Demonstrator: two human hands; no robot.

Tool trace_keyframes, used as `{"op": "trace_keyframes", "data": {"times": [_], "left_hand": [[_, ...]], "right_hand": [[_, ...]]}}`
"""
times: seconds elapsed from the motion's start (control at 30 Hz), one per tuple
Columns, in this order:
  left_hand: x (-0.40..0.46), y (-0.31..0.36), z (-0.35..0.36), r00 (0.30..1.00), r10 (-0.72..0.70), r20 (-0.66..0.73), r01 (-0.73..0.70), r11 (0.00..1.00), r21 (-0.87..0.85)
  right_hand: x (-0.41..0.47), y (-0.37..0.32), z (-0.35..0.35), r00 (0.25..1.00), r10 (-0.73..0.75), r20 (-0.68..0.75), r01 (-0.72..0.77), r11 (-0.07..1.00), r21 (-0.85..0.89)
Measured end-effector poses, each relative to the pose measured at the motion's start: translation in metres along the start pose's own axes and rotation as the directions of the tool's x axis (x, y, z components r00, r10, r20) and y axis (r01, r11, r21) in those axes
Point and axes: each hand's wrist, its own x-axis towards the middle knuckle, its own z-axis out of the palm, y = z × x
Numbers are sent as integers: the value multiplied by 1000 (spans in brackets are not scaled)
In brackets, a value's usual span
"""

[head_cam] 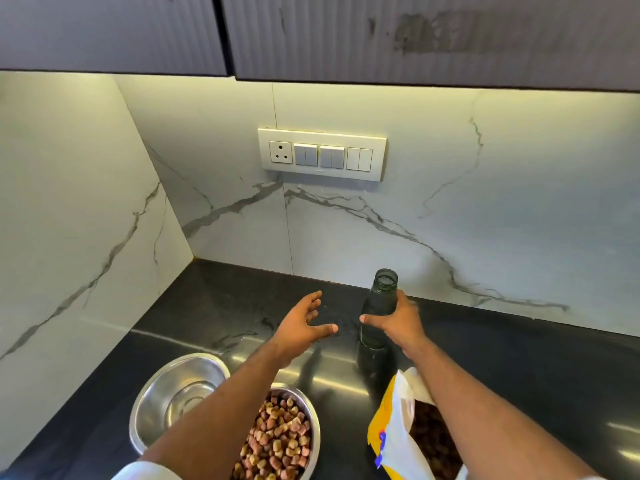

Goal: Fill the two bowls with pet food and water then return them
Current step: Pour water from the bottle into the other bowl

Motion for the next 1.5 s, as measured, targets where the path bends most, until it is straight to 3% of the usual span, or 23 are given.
{"op": "trace_keyframes", "data": {"times": [0.4,0.67,1.0,1.27,1.43,1.5], "left_hand": [[4,13,5,999,3,-33,-2,1000,22],[-32,11,-30,992,24,-120,-22,1000,16],[-96,-19,-110,950,2,-313,-16,999,-43],[-147,-70,-183,801,-25,-598,62,997,41],[-182,-106,-203,638,-94,-764,290,949,126],[-191,-120,-207,615,-116,-780,390,904,173]], "right_hand": [[3,5,2,994,-94,-62,83,983,-161],[-14,-42,14,965,-236,109,257,933,-251],[-49,-102,82,894,-351,278,439,810,-389],[-81,-116,140,842,-378,385,538,649,-539],[-95,-113,168,828,-344,443,559,575,-598],[-98,-110,176,821,-339,459,569,543,-617]]}}
